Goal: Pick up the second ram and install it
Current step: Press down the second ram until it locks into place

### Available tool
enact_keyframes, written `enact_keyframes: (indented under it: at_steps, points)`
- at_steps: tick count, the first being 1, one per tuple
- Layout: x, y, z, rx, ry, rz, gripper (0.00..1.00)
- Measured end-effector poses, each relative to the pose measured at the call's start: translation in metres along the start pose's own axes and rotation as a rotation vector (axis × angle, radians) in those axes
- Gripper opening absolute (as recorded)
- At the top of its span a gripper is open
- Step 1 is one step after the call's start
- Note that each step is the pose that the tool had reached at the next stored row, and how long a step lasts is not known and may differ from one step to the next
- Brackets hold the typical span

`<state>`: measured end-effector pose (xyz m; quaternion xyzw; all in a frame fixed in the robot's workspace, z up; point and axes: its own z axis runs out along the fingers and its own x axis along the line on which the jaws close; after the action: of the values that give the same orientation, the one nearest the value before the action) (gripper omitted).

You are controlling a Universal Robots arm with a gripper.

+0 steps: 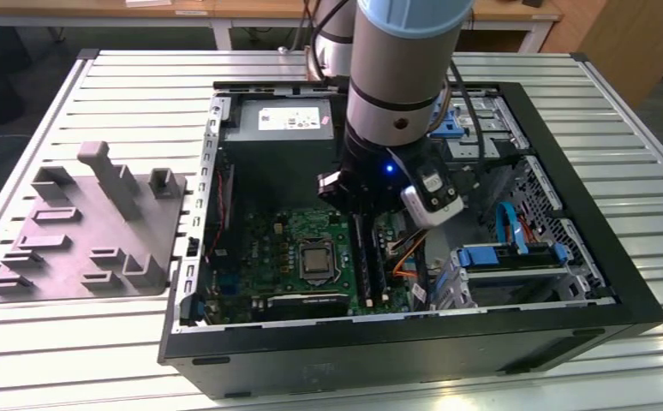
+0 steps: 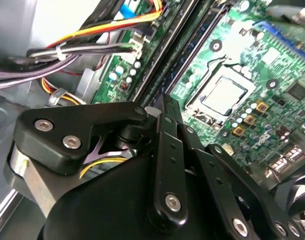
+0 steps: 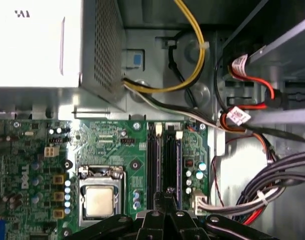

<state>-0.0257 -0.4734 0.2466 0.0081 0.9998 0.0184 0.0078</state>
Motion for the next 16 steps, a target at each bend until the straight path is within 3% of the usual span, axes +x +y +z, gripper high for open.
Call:
enact_keyframes:
  at_steps: [10,16]
  points:
    - [0.0002,0.012,0.0019,0.0,0.0,0.0,0.1]
    - [0.0003,0.0182,0.0078,-0.0001,0.0,0.0,0.1]
